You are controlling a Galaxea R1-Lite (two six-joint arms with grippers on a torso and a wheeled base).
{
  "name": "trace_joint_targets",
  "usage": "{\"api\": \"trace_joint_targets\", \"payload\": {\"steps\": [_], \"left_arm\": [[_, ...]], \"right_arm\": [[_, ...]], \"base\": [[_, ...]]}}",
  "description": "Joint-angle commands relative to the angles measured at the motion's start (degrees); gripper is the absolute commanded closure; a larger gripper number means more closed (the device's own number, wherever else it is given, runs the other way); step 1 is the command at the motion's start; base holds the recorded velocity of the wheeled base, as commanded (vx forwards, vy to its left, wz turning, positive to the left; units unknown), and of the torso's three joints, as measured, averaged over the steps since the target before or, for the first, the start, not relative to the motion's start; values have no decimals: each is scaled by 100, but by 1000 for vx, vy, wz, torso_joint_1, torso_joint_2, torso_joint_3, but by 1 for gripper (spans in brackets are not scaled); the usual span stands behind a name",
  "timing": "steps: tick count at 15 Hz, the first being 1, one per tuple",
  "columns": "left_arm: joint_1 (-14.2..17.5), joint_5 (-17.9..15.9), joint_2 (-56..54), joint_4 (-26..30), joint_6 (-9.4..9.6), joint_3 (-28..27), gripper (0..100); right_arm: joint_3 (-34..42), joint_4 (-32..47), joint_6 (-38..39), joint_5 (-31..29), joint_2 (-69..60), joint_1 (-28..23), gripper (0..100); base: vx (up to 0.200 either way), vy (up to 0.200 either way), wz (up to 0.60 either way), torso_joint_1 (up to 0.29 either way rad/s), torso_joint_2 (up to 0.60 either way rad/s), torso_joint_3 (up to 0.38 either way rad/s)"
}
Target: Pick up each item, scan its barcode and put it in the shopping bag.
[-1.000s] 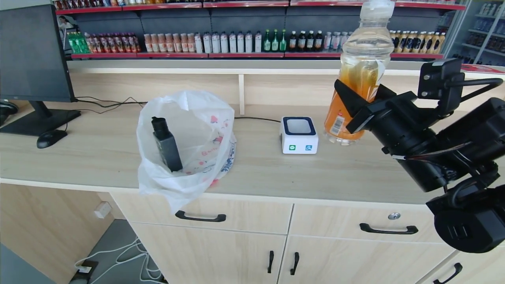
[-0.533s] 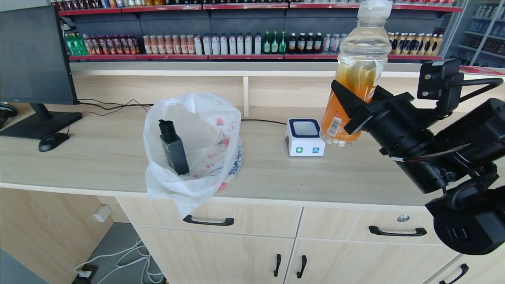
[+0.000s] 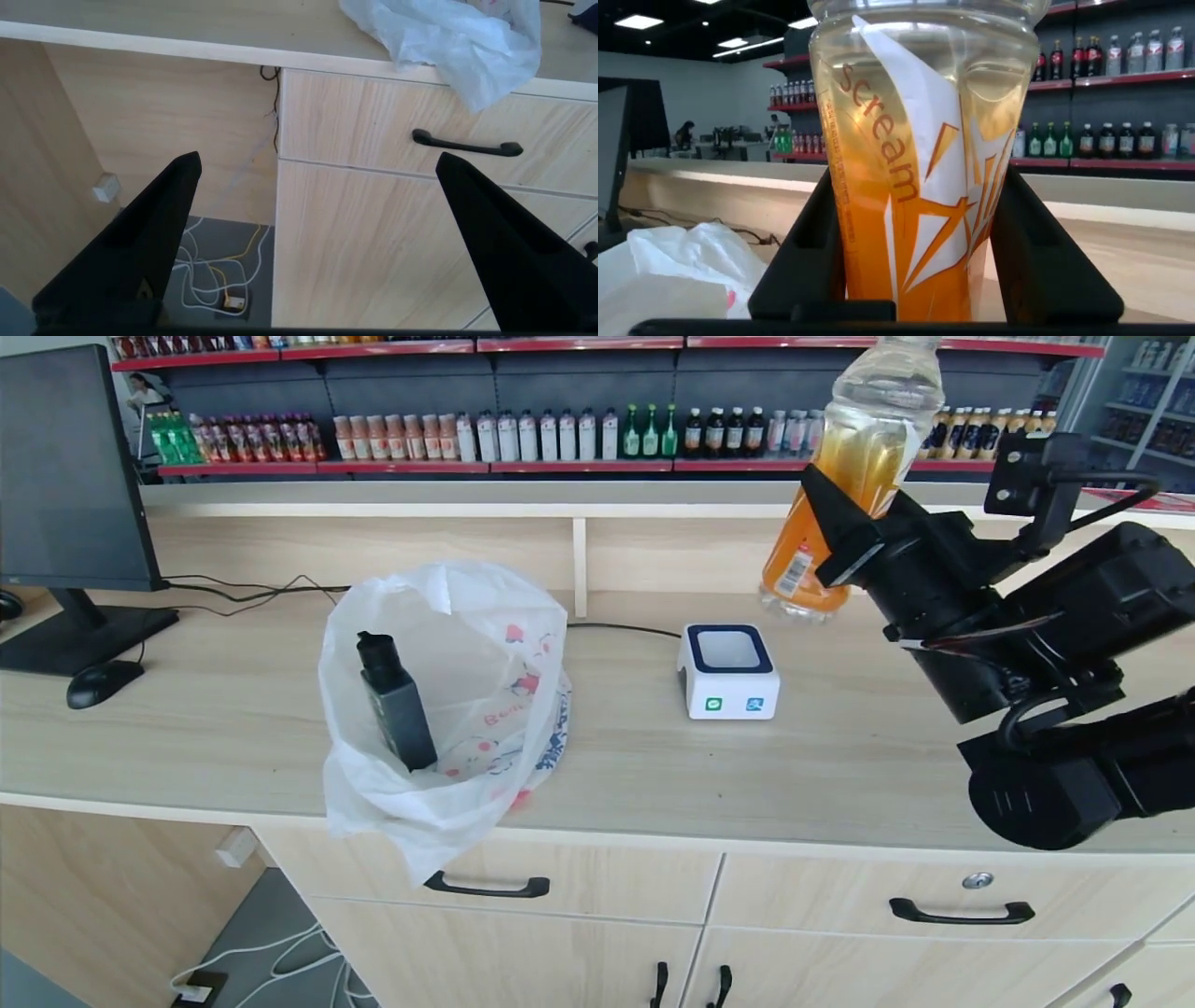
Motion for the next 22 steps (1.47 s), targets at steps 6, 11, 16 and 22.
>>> {"api": "trace_joint_targets", "payload": {"steps": [6, 11, 16, 22], "left_arm": [[-2, 1, 6, -2, -4, 0, 0], [-2, 1, 6, -2, -4, 0, 0], [-2, 1, 6, -2, 14, 0, 0], [-2, 1, 6, -2, 5, 0, 0]], "right_arm": [[-453, -9, -741, 1243, 800, -114, 100], [-1024, -9, -2085, 2667, 1160, -325, 100], [-1156, -9, -2762, 3212, 1459, -641, 100], [-2053, -9, -3052, 3932, 2030, -782, 100]], "base": [[0, 0, 0, 0, 0, 0], [0, 0, 0, 0, 0, 0], [0, 0, 0, 0, 0, 0], [0, 0, 0, 0, 0, 0]]}}
